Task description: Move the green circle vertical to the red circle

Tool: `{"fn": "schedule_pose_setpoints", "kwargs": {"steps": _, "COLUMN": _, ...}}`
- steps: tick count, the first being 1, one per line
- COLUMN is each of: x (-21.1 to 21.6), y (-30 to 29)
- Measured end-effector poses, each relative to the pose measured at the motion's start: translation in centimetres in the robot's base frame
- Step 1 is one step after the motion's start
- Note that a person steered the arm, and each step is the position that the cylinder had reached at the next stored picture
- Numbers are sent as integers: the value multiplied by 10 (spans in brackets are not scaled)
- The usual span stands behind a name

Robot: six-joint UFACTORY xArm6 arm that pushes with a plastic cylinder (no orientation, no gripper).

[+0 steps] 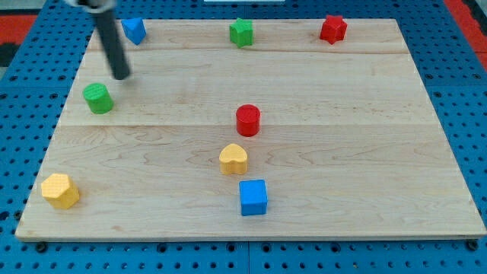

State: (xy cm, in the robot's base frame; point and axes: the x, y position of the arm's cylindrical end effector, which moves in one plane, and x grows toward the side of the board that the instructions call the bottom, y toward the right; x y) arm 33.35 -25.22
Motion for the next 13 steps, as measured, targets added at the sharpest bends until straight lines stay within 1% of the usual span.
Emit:
{"fn": "schedule_pose_setpoints", "kwargs": {"steps": 1, "x": 9, "y": -51}}
{"fn": "schedule_pose_setpoints", "kwargs": {"steps": 2, "x": 57, "y": -41}}
{"fn": "schedule_pose_setpoints", "kwargs": {"steps": 3, "x": 67, "y": 1}}
{"fn": "schedule_pose_setpoints", "kwargs": {"steps": 5, "x": 58, "y": 147}}
{"fn": "schedule_pose_setpoints", "kwargs": {"steps": 6, "x": 58, "y": 199}}
{"fn": "schedule_pose_setpoints", "kwargs": {"steps": 7, "x": 58, "y": 212}}
{"fn": "schedule_pose_setpoints", "kwargs": {"steps": 8, "x": 43, "y": 159}}
{"fn": "schedule_pose_setpoints", "kwargs": {"steps": 9, "x": 5, "y": 161}}
{"fn": "schedule_pose_setpoints", "kwargs": {"steps": 10, "x": -6, "y": 205}}
{"fn": "schedule_pose_setpoints", "kwargs": {"steps": 11, "x": 7, "y": 216}}
{"fn": "schedule_pose_setpoints", "kwargs": {"steps": 12, "x": 8, "y": 248}}
{"fn": "schedule_pose_setpoints", "kwargs": {"steps": 13, "x": 8, "y": 257}}
